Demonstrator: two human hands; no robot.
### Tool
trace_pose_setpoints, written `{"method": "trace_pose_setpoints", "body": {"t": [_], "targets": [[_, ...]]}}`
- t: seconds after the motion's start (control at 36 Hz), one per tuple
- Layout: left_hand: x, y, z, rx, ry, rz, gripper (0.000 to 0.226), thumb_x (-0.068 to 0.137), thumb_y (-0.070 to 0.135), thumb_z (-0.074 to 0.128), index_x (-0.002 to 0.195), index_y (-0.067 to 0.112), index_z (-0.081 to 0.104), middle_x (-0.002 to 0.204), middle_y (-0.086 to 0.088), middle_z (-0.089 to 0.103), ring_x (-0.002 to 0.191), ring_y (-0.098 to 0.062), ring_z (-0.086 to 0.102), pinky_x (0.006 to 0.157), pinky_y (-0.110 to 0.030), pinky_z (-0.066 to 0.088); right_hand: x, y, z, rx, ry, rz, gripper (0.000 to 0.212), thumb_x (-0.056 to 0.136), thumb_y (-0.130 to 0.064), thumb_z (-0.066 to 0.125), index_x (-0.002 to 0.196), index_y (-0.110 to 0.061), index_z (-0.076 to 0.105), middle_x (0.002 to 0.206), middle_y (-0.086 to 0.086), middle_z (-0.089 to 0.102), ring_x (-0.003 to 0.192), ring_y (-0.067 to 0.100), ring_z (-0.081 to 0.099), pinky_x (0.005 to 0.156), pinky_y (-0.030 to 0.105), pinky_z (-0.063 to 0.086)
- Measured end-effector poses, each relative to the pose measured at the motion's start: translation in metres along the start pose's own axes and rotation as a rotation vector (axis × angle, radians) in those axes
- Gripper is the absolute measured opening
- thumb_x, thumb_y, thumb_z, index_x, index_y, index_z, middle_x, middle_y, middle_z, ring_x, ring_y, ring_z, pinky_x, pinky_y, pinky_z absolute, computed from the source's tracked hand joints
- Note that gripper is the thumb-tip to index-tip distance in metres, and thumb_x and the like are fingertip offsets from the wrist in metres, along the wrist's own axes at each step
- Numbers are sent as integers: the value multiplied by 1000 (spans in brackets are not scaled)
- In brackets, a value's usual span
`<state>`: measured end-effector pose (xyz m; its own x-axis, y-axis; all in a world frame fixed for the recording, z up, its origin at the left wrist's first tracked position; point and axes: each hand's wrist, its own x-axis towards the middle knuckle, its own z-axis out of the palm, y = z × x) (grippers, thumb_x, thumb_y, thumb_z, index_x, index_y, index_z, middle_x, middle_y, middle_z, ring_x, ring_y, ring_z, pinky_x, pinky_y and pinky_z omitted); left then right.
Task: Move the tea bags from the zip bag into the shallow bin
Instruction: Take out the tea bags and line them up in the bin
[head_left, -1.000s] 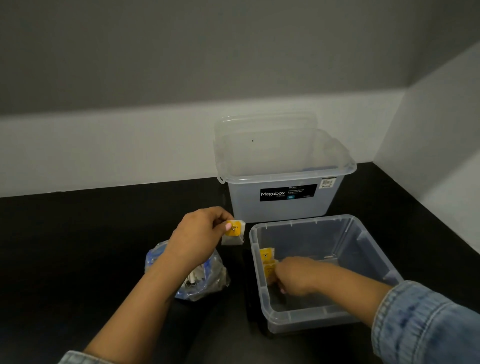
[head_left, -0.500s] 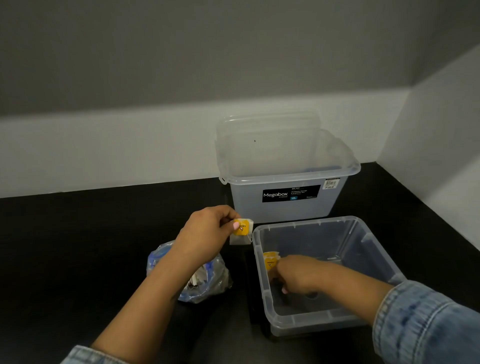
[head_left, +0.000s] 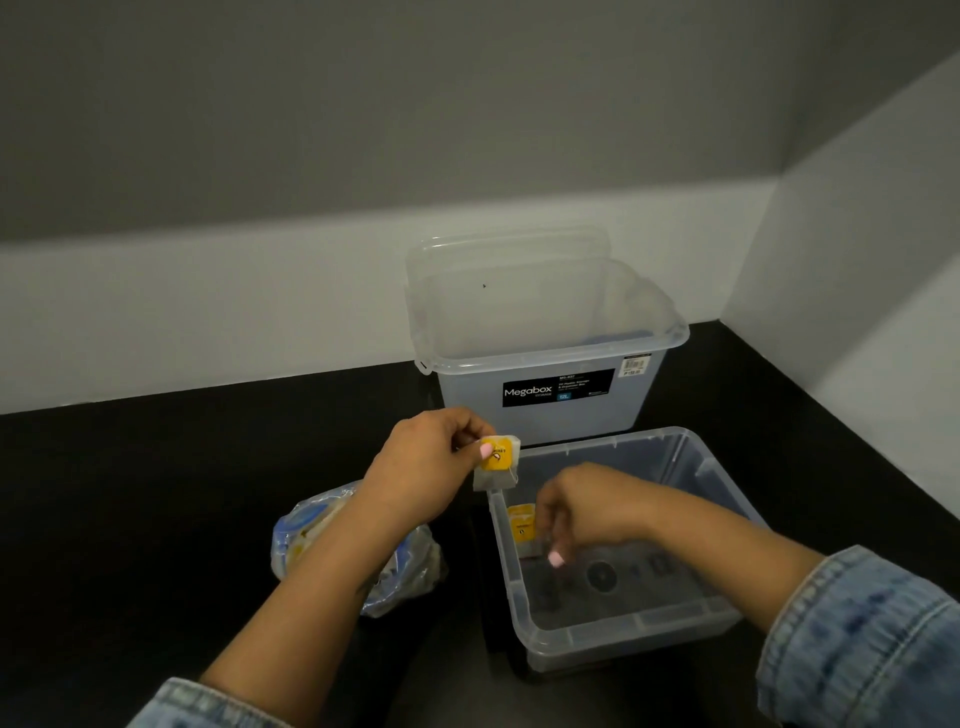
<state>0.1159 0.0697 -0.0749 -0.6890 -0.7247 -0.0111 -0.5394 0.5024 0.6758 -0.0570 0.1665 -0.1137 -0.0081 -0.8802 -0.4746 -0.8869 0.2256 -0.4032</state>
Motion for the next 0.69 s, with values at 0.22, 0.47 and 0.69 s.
{"method": "trace_pose_setpoints", "body": {"t": [0.22,0.47,0.69], "targets": [[3,16,17,-15,-20,51,4,87,33,64,91,32,62,88,11,63,84,-4,60,76,-25,53,-22,-8,-30,316,389,-63,38,73,-34,80,103,-26,59,100,-8,63,96,7,59,79,20,47],[2,15,27,10,-76,59,16,87,30,64,101,36,60,93,17,63,89,0,58,81,-22,50,-22,4,-10,248,275,48,11,83,-26,72,90,-20,67,75,-11,61,68,3,57,67,19,44],[-3,2,24,30,-80,31,17,87,27,65,103,33,62,88,21,60,91,0,58,87,-26,51,10,10,27,129,109,228,26,81,-33,73,100,-16,71,97,4,70,90,19,66,89,35,53]]}}
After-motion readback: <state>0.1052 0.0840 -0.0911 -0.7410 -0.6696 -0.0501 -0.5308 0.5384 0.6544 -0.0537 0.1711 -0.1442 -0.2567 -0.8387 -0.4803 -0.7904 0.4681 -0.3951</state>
